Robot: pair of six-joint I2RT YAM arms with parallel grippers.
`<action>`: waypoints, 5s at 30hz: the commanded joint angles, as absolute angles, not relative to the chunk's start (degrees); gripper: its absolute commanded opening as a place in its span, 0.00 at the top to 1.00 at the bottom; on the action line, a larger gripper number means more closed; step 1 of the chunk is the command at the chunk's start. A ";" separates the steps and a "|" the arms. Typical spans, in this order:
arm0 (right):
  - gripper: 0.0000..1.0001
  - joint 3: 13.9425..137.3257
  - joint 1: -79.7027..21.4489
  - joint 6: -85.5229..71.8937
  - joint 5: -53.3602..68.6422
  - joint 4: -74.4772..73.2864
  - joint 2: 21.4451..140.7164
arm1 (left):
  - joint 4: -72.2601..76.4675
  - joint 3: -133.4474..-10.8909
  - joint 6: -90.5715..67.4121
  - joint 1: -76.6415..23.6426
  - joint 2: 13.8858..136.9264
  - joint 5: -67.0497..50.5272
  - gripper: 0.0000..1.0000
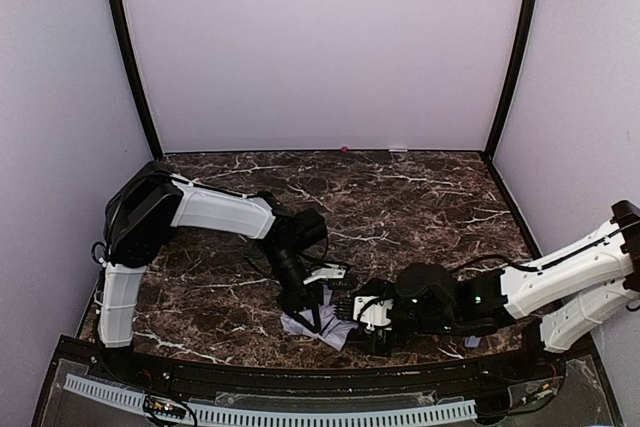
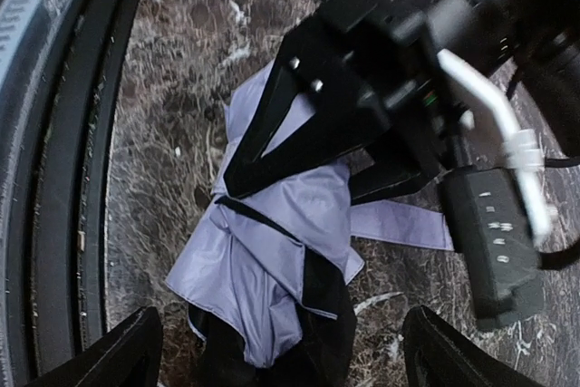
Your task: Put away the umbrella
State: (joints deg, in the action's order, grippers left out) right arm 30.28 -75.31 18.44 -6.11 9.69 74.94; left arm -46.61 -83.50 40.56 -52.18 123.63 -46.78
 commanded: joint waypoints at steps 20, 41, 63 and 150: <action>0.78 42.17 -75.24 23.61 -3.14 1.16 97.78 | -39.87 -78.53 31.37 -48.57 121.71 -36.65 0.59; 0.92 39.89 -74.88 28.75 -3.89 -2.56 96.54 | -20.22 -72.33 21.51 -42.37 104.72 -43.54 0.28; 1.00 37.89 -63.41 16.28 2.70 9.05 89.15 | 19.46 -35.65 14.52 -51.32 80.75 -26.03 0.43; 1.00 71.54 -44.42 33.97 29.84 -4.18 63.71 | 63.96 -53.04 -2.17 -54.32 96.63 -48.50 0.15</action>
State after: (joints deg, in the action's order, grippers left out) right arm 68.79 -44.73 33.87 28.97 -8.47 64.62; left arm 60.69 -50.57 0.34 -54.22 94.91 -39.83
